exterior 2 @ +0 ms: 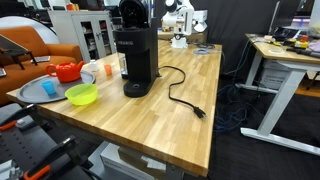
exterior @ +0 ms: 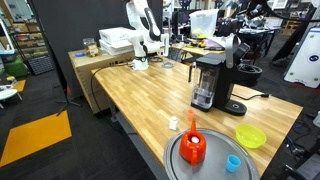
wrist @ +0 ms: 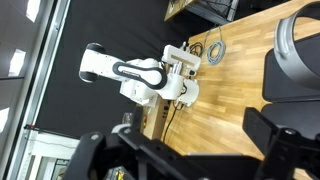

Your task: Close the top of the coffee maker

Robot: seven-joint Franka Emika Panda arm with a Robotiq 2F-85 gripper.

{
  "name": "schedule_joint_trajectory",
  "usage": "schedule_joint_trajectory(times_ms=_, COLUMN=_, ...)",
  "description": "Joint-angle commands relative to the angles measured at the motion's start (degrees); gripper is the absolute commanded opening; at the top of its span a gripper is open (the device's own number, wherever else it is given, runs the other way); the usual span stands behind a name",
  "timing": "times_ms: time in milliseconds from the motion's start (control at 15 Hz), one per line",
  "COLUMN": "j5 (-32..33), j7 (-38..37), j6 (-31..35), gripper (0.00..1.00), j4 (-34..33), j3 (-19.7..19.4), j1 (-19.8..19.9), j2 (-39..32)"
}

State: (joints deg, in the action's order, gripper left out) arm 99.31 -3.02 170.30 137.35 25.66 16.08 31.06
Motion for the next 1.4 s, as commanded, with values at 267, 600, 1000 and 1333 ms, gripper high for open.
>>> schedule_joint_trajectory(times_ms=267, j5=2.03, j7=2.57, j6=-1.78, gripper=1.00, j4=-0.12, j3=0.60, j1=0.66, j2=0.80)
schedule_joint_trajectory(times_ms=600, j5=-0.75, j7=6.34, j6=-3.50, gripper=1.00, j4=0.59, j3=0.49, j1=0.46, j2=0.81)
schedule_joint_trajectory(times_ms=1000, j5=-1.00, j7=4.80, j6=-2.42, gripper=1.00, j4=0.66, j3=0.00, j1=0.01, j2=0.23)
schedule_joint_trajectory(times_ms=1333, j5=-1.01, j7=4.80, j6=-2.42, gripper=1.00, j4=0.66, j3=0.00, j1=0.01, j2=0.24)
